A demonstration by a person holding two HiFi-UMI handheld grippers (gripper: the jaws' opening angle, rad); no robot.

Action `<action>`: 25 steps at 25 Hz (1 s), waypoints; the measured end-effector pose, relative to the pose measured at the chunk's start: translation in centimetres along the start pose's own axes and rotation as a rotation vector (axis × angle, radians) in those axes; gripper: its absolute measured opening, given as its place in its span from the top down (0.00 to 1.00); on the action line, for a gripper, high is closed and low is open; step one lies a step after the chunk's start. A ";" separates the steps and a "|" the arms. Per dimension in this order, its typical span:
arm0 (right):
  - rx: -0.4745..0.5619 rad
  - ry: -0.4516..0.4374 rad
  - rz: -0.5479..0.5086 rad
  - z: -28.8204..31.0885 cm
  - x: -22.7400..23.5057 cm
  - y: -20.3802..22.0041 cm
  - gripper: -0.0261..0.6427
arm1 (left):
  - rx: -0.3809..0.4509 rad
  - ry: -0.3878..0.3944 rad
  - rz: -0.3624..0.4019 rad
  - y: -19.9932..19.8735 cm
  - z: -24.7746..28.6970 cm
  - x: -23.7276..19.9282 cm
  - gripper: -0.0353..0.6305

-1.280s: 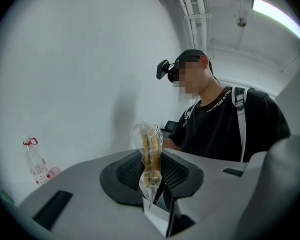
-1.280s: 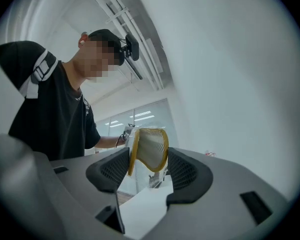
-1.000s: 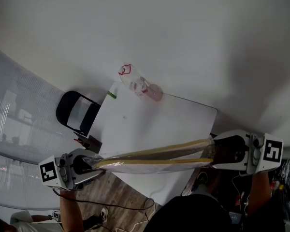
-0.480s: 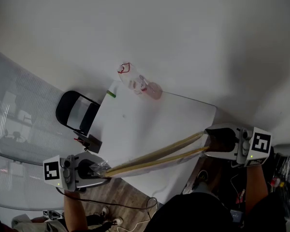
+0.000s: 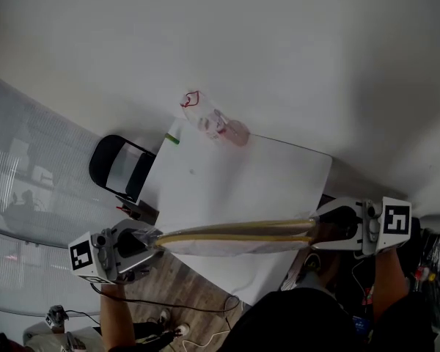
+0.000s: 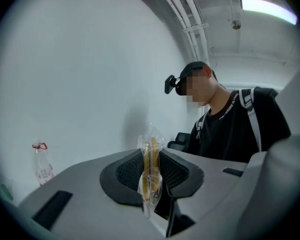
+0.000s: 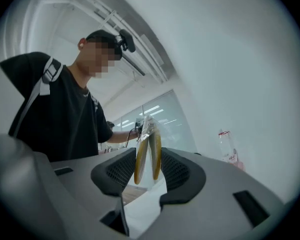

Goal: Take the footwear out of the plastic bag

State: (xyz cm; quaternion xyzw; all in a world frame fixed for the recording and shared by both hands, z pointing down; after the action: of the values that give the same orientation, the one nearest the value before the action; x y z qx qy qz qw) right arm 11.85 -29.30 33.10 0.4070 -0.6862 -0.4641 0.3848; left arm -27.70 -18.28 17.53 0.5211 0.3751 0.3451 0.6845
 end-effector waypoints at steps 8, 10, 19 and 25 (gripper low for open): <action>-0.100 0.124 -0.182 2.0 -2.1 -0.8 0.78 | 0.020 -0.032 -0.073 3.3 1.5 -1.1 0.77; -0.114 0.112 -0.167 1.5 -2.4 -0.9 0.78 | 0.032 -0.008 -0.101 3.8 1.4 -1.2 0.80; -0.233 0.060 0.051 1.2 -2.3 2.3 0.78 | 0.119 0.042 -0.149 4.6 1.2 -1.5 0.81; -0.218 0.116 0.120 2.8 -2.2 3.0 0.83 | 0.169 -0.046 -0.146 4.8 0.6 -1.6 0.81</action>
State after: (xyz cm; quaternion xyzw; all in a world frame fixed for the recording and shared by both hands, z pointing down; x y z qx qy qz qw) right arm 9.56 -25.68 34.91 0.3471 -0.6315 -0.4875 0.4930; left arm -28.40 -18.90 22.57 0.5560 0.4243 0.2494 0.6698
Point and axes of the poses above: the fingertips, and each gripper's own axes: z forward along the fingers, x to its right, y out of its underside, the point moved 10 cm from there along -z, backward along the fingers, and after that the axes turned 5 degrees about -y, right-handed, at the moved point
